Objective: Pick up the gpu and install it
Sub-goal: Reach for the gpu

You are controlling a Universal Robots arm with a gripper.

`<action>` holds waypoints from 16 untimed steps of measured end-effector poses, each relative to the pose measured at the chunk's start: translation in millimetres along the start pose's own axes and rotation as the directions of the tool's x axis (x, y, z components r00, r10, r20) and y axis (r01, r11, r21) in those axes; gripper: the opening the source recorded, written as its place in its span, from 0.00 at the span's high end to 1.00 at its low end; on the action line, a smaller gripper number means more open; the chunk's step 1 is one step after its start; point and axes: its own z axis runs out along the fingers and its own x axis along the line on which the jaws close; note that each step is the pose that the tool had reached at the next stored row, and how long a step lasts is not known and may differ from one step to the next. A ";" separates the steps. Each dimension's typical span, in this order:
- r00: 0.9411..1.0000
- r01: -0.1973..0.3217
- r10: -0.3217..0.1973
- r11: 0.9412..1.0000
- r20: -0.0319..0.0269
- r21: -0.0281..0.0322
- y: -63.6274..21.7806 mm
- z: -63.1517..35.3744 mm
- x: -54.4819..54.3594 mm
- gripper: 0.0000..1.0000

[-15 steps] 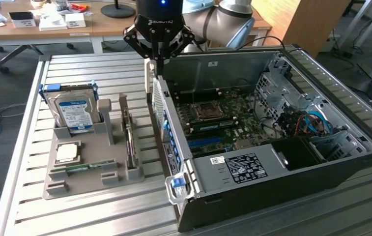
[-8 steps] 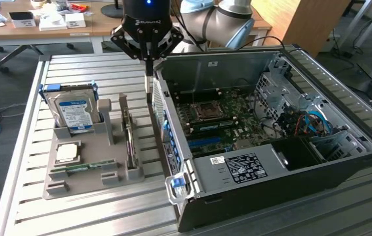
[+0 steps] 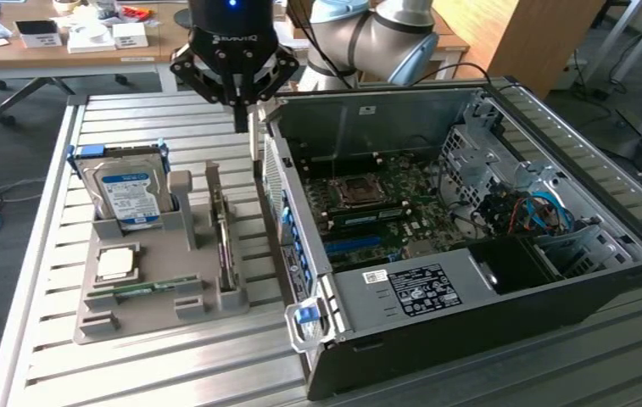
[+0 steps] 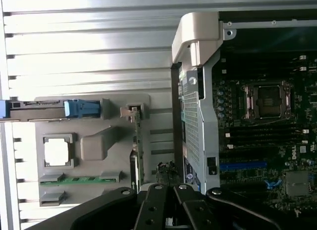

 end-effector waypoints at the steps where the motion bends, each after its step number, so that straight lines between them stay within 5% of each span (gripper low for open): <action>1: 1.000 0.000 0.000 1.000 0.000 0.000 -0.2 -0.1 2.4 0.89; 16: 1.000 0.000 0.000 1.000 0.000 0.000 -2.4 -0.9 32.1 0.89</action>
